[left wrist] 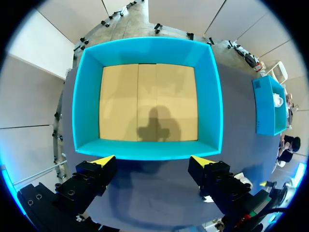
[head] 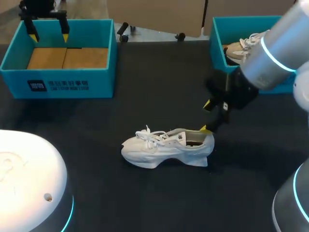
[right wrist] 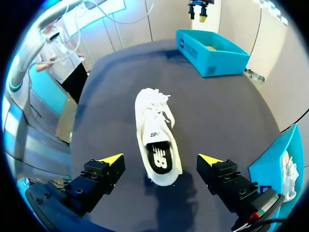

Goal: Take the shoe out of the shoebox, open the shoe tongue, remove and reinsert the insole, then place the shoe into the shoebox

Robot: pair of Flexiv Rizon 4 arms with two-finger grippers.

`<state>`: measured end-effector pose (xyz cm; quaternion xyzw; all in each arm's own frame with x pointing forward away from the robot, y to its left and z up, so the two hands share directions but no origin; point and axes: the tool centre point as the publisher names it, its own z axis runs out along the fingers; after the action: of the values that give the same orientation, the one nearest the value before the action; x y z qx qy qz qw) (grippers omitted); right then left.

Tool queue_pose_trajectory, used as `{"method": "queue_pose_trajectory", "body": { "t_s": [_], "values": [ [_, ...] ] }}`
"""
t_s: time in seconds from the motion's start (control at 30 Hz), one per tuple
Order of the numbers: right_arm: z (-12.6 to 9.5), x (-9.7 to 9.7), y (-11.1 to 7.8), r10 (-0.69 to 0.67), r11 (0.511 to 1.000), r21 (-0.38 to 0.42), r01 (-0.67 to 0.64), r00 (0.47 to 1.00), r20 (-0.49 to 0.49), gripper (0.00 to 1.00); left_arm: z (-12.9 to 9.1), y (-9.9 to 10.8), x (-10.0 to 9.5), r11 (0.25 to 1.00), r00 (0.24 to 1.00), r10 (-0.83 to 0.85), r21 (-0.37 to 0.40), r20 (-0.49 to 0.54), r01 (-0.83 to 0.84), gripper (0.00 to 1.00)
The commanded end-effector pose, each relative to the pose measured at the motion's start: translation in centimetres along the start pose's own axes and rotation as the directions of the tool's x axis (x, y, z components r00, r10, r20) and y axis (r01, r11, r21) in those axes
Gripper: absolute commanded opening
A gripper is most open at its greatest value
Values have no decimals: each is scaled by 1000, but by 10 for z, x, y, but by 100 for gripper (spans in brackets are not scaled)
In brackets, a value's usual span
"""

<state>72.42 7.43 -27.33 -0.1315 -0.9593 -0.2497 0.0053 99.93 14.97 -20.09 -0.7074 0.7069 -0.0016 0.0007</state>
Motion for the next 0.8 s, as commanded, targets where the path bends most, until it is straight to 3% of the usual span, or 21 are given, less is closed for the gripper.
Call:
{"method": "queue_pose_trajectory", "body": {
  "t_s": [0.03,0.47,0.8],
  "values": [
    [-2,0,-21,-34,980,-194,39,999,31,100,-1,0,0,1000,1000,0,-1,1,0,100],
    [15,-10,-58,-172,938,-299,174,984,34,100,-1,0,0,1000,1000,0,-1,1,0,100],
    [15,-10,-58,-172,938,-299,174,984,34,100,-1,0,0,1000,1000,0,-1,1,0,100]
  ]
}}
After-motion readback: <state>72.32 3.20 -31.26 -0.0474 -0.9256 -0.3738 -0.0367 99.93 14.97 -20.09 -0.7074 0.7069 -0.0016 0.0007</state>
